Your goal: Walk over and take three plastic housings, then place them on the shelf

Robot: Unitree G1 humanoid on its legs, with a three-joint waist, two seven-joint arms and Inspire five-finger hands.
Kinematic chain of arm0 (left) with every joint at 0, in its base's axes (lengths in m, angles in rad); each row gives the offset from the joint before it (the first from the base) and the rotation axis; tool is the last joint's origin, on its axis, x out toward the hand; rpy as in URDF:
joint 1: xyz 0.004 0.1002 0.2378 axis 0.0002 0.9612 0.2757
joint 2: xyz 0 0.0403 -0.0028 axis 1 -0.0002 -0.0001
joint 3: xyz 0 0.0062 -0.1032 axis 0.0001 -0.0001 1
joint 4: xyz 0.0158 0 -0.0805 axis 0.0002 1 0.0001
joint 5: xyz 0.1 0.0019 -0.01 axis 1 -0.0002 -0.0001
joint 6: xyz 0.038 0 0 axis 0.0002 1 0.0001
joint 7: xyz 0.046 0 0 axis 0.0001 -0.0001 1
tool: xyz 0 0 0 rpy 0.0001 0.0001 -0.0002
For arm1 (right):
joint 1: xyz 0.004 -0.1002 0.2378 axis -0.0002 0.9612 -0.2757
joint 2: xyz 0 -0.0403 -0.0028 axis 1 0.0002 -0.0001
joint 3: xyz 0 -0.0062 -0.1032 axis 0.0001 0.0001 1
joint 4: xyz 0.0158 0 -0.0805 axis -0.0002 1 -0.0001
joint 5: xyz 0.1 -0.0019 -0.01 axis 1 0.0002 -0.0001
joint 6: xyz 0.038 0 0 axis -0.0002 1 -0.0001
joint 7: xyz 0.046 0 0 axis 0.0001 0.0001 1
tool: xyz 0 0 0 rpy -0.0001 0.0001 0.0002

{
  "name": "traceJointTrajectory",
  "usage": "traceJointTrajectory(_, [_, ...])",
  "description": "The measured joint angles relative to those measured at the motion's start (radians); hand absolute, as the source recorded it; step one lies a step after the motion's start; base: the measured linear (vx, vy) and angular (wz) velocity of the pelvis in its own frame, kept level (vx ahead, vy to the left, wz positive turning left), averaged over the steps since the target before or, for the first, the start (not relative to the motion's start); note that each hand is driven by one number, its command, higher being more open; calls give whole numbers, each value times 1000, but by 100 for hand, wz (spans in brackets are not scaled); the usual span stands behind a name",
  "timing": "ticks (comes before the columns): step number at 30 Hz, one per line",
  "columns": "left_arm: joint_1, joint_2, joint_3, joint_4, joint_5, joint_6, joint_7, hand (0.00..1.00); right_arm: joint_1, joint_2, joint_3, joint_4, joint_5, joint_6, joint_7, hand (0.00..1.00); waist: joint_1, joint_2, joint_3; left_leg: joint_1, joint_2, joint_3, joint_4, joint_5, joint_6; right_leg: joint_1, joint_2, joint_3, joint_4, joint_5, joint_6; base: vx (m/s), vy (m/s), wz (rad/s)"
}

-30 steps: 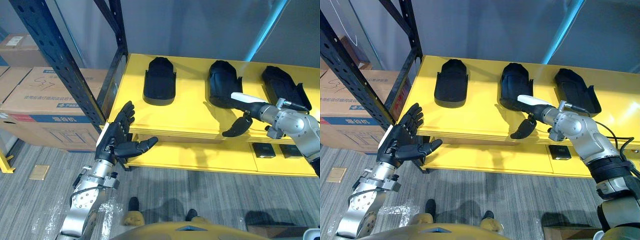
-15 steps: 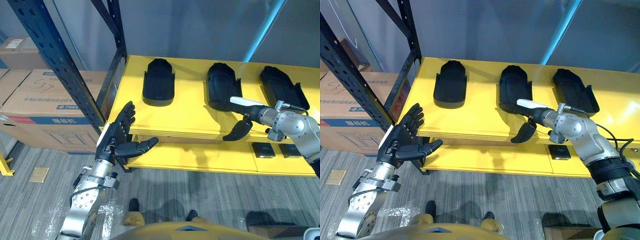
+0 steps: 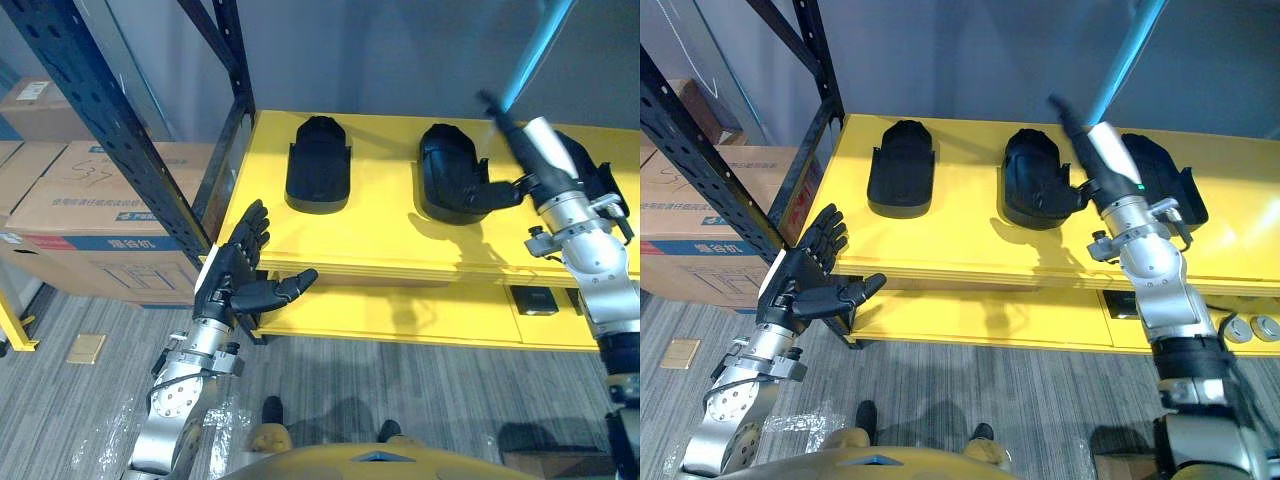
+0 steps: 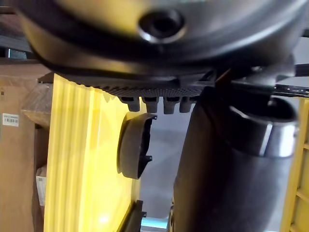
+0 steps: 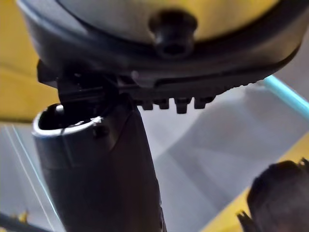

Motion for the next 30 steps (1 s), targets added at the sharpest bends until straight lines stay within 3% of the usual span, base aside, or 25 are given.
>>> traceJointTrajectory(7, [20, -68, 43, -12, 0, 0, -41, 100, 295, 244, -60, -167, 122, 25, 20, 100, -39, 9, -23, 0, -1, 14, -3, -8, 1, 0, 0, 8, -13, -1, 1, -17, -5, -5])
traceJointTrajectory(8, [55, -105, 42, -12, 1, 0, -40, 100, 376, 315, -59, -191, 129, 31, 25, 100, -51, 17, -32, 1, 0, 19, -3, -16, -3, -2, 1, 13, -15, -1, 1, -14, -5, -10])
traceJointTrajectory(10, [86, -130, 41, -12, 7, -3, -32, 100, 441, 367, -55, -206, 151, 31, 28, 100, -52, 20, -41, 1, 3, 27, -3, -16, -2, -7, 4, 21, -17, -1, 1, 2, -13, -13])
traceJointTrajectory(11, [126, -155, 40, -11, 43, -24, -2, 100, 519, 434, -47, -219, 169, 29, 26, 100, -53, 21, -47, 1, 8, 34, -3, -19, -3, -10, 8, 27, -17, -2, 0, 13, -24, -14])
traceJointTrajectory(14, [160, -163, 38, -6, 65, -63, 48, 100, 596, 485, -29, -220, 167, 23, 12, 100, -53, 18, -48, 1, 16, 38, -3, -20, -5, -13, 16, 30, -19, -3, -2, 0, -35, -8])
traceJointTrajectory(16, [199, -199, 39, 44, 129, -166, 169, 100, 710, 556, 13, -216, 69, -24, -129, 100, -53, 17, -52, 1, 22, 45, -3, -24, -9, -15, 22, 36, -24, -3, -2, 3, -24, -8])
traceJointTrajectory(17, [207, -204, 39, 61, 149, -182, 196, 100, 729, 572, 16, -211, 70, -37, -159, 100, -53, 17, -53, 1, 23, 47, -3, -25, -9, -15, 23, 38, -25, -3, -2, 9, -14, -9])
traceJointTrajectory(19, [246, -217, 40, 137, 205, -229, 282, 100, 776, 610, 17, -132, 69, -96, -270, 100, -56, 12, -74, 1, 23, 54, -3, -32, -9, -17, 23, 44, -30, -3, -2, 23, -9, -8])
traceJointTrajectory(22, [275, -216, 38, 256, 261, -280, 364, 100, 790, 611, 2, 77, 67, -128, -340, 100, -57, 1, -91, 9, 23, 57, -3, -37, -12, -11, 23, 46, -29, -5, -4, 36, -8, -4])
traceJointTrajectory(30, [232, -207, -4, 732, 275, -290, 417, 100, 725, 614, 12, 623, 130, -118, -333, 100, -55, 12, -95, 54, 20, 56, -4, -55, -12, 30, 19, 44, -12, -35, -8, -3, -1, 0])
